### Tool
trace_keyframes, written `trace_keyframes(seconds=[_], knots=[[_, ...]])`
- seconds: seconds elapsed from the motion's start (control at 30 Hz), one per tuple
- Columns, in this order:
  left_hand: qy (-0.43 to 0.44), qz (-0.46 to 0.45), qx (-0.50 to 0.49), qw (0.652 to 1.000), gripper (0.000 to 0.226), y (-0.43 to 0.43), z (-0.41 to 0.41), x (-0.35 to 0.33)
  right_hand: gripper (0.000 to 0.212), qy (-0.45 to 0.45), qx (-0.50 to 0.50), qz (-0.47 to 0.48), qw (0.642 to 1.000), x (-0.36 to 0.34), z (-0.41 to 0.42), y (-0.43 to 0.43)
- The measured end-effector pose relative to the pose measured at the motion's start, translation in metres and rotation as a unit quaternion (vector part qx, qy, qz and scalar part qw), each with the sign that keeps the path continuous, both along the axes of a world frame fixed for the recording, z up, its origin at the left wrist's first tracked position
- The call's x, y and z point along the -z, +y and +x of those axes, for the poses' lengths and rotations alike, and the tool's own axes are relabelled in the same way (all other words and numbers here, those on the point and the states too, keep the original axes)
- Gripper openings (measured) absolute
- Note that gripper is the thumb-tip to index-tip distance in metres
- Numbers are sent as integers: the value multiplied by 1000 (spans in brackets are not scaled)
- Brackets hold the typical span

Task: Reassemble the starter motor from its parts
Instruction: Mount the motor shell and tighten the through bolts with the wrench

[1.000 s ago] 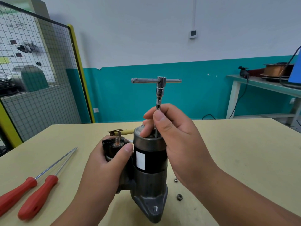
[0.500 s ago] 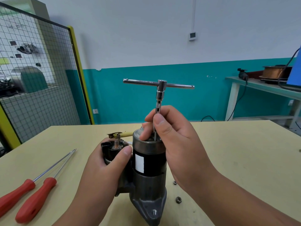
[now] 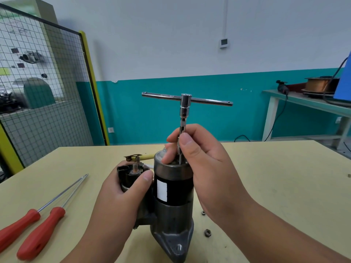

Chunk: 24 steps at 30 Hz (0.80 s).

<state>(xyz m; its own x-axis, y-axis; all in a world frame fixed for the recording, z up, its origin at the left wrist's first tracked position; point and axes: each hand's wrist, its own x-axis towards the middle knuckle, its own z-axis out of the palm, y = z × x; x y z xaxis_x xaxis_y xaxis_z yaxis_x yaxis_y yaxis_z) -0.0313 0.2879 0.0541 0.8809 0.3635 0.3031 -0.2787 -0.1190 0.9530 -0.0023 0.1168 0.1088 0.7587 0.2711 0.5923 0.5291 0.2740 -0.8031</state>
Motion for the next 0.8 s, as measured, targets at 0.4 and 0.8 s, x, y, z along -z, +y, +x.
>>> trace_keyframes(seconds=[0.4,0.8], knots=[[7,3,-2,1000,41,-2,-4,-4,28,2,-14,7,1000,-1,0,-1],[12,4,0,1000,36,-2,-4,-5,21,-10,2,-6,1000,-3,-2,0]])
